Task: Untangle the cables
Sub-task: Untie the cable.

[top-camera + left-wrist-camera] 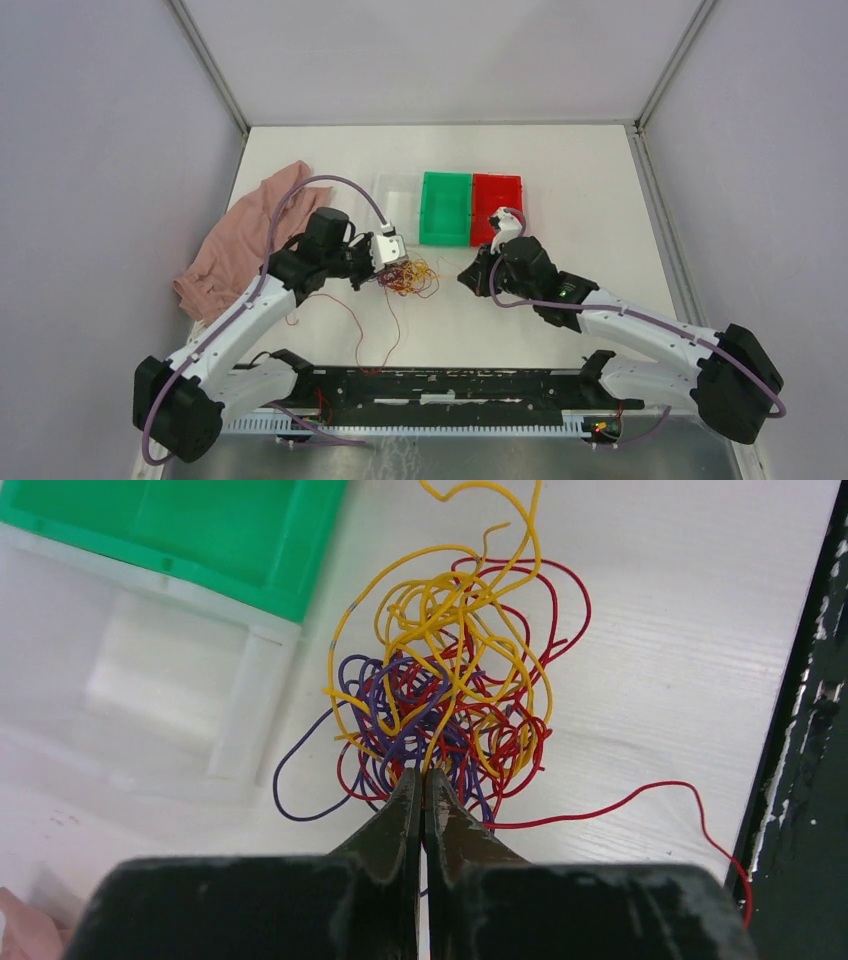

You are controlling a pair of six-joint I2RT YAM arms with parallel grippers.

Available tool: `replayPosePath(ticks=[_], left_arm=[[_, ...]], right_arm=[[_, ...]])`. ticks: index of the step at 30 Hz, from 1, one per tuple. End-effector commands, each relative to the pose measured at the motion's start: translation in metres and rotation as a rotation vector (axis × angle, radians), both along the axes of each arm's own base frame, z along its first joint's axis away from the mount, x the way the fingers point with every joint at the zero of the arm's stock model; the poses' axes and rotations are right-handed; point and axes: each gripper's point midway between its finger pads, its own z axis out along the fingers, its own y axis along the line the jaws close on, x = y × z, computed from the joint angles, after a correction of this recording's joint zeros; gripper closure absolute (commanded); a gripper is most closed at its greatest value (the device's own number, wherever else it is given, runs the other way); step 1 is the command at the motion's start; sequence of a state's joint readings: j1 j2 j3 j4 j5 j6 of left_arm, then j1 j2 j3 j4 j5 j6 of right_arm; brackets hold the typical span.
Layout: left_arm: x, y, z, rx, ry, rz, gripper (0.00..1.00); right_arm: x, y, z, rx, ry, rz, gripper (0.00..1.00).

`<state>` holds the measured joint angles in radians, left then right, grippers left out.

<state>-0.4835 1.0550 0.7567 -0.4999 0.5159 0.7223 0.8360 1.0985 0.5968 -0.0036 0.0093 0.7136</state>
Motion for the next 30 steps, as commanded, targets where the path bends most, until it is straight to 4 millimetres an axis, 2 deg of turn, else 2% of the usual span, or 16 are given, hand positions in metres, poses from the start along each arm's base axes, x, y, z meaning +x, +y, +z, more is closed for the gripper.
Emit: replayPosePath(ticks=[1,3,4,8,11,14,17,21,24,27,29,30], left_arm=[[-0.007,-0.003,0.034,-0.086,0.034,0.057,0.97],[-0.006,-0.002,0.041,-0.097,0.025,0.077,0.97],[-0.002,0.003,0.042,-0.079,0.004,0.102,0.97],[0.015,0.039,0.026,0.074,-0.100,0.227,0.97],[0.026,0.071,0.012,0.176,-0.172,0.325,0.97],[0.038,0.101,0.003,0.208,-0.185,0.426,0.97],[0.044,0.119,-0.003,0.198,-0.131,0.489,0.97],[0.052,0.134,-0.005,0.209,-0.135,0.524,0.97],[0.049,0.130,-0.008,0.195,-0.118,0.487,0.97],[0.042,0.118,-0.007,0.148,-0.093,0.435,0.97],[0.037,0.103,0.005,0.088,-0.092,0.355,0.97],[0.034,0.092,0.016,0.034,-0.086,0.316,0.97]], right_arm=[[0.002,-0.005,0.006,0.003,-0.004,-0.017,1.00],[0.007,-0.010,0.008,-0.030,-0.001,-0.053,1.00],[0.010,-0.020,0.007,-0.062,-0.002,-0.093,1.00],[0.023,-0.071,0.012,-0.096,-0.006,-0.258,1.00],[0.028,-0.110,0.023,-0.080,-0.018,-0.391,1.00],[0.034,-0.152,0.035,-0.090,-0.021,-0.542,1.00],[0.036,-0.193,0.051,-0.098,-0.026,-0.691,1.00],[0.031,-0.242,0.069,-0.100,-0.008,-0.873,1.00],[0.032,-0.246,0.080,-0.009,-0.007,-0.870,1.00],[0.030,-0.245,0.073,-0.018,0.053,-0.860,1.00],[0.034,-0.233,0.074,0.008,0.048,-0.792,1.00],[0.037,-0.219,0.078,0.059,0.031,-0.722,1.00]])
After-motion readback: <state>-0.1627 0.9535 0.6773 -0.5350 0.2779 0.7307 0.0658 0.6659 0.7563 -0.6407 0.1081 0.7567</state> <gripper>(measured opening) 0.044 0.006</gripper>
